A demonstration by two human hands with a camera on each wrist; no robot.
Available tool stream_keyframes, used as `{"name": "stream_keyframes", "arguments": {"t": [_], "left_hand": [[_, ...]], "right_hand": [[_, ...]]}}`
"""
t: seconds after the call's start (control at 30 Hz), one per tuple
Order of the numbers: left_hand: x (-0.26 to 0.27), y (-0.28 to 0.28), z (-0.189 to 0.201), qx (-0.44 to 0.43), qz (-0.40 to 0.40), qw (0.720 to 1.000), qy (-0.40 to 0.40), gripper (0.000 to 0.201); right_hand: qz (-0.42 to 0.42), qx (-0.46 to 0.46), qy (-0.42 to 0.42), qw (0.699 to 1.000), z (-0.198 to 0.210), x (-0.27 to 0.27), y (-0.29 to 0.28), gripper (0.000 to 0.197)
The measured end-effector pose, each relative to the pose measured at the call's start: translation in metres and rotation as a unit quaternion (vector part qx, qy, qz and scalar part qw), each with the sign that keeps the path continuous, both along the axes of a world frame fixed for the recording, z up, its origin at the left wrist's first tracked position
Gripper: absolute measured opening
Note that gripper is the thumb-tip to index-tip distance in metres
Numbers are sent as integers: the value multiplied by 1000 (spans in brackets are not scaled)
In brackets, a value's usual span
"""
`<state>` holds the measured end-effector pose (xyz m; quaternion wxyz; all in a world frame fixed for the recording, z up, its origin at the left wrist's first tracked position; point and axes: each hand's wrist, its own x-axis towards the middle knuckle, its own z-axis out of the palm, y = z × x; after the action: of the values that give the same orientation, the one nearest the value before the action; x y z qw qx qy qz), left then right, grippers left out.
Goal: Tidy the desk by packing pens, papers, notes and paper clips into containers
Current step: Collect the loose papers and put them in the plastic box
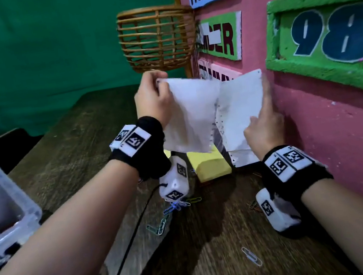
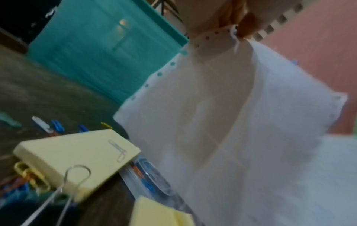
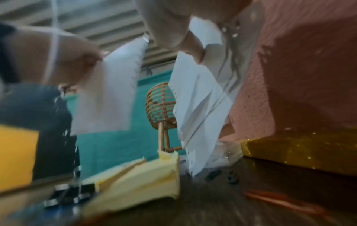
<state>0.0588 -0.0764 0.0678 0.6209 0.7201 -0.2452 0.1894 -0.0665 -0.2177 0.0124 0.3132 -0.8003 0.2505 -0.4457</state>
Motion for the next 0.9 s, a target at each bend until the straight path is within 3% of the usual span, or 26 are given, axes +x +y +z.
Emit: {"name": "stream_keyframes", "arguments": {"t": [0.17,0.3,0.37,0.43,0.57,0.6,0.7,0.8,0.9], "left_hand": [[-18,18,-9,-68,-28,991,110,29],[-38,26,-24,-120,-18,969,215,27],[-46,33,-27,-148,-37,951,267,35],[-52,44,-28,-164,-35,950,264,44],[-62,72,-27,-163,-9,974,156,29],[-64,78,-28,-153,0,979,132,28],[-72,92,-34,-126,16,988,86,40],[-74,103,-38,-143,14,985,93,50],[-72,109,-44,-132,13,983,124,32]], "right_hand": [[114,187,-84,972,5,-8,11,88],[219,300,-83,925,4,0,37,45],[269,335,-58,901,2,0,54,39],[302,378,-69,873,2,-5,65,44],[394,424,-84,811,7,-16,82,35],[409,416,-66,810,6,-17,86,39],[378,372,-12,848,1,-14,99,40],[358,325,47,874,-5,-11,109,51],[354,322,68,875,-7,-11,118,61]]}}
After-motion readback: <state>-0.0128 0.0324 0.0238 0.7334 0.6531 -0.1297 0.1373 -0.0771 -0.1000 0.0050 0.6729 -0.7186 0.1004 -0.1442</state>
